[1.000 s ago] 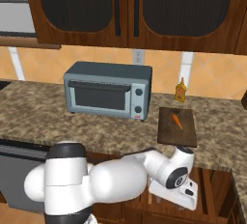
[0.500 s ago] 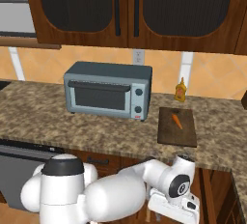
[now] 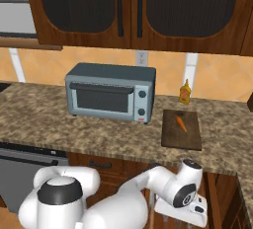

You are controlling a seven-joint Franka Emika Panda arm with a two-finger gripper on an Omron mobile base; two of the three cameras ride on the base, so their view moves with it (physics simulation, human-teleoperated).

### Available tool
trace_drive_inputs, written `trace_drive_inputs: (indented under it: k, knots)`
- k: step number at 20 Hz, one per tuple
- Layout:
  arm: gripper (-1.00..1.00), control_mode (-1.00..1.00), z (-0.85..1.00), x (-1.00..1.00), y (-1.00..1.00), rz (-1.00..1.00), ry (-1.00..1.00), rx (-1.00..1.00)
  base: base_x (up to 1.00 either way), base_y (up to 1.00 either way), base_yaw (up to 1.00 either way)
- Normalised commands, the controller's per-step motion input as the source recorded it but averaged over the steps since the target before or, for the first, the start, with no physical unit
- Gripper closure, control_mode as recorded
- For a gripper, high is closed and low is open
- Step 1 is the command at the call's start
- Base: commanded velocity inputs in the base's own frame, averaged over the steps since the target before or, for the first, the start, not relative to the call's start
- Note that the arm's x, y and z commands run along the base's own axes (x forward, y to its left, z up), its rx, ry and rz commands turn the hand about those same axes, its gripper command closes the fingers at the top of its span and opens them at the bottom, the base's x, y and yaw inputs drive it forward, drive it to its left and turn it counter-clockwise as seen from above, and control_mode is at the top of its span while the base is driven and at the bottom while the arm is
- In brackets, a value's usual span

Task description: Place the appropriate cutting tool for cutting the carrot skin on the cutting board.

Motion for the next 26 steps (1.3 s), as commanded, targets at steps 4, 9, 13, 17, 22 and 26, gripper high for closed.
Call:
trace_drive_inputs:
  k: [4,9,13,17,22,26]
  knots:
    - [-1.0,-1.0,-0.05,0.5,-0.04,0.12,-0.25,0.06,0.0,0.0,0.0]
    - [-1.0,-1.0,-0.34,0.49,-0.04,0.15,-0.03,0.0,0.0,0.0,0.0]
    - [-1.0,-1.0,-0.42,0.35,-0.13,0.25,0.0,0.0,0.0,0.0,0.0]
    - [-1.0,-1.0,-0.33,0.29,-0.16,0.13,0.01,0.0,0.0,0.0,0.0]
    - [-1.0,-1.0,-0.35,0.32,0.0,0.02,0.04,0.0,0.0,0.0,0.0]
    - [-1.0,-1.0,-0.41,0.2,0.14,0.0,0.04,0.0,0.0,0.0,0.0]
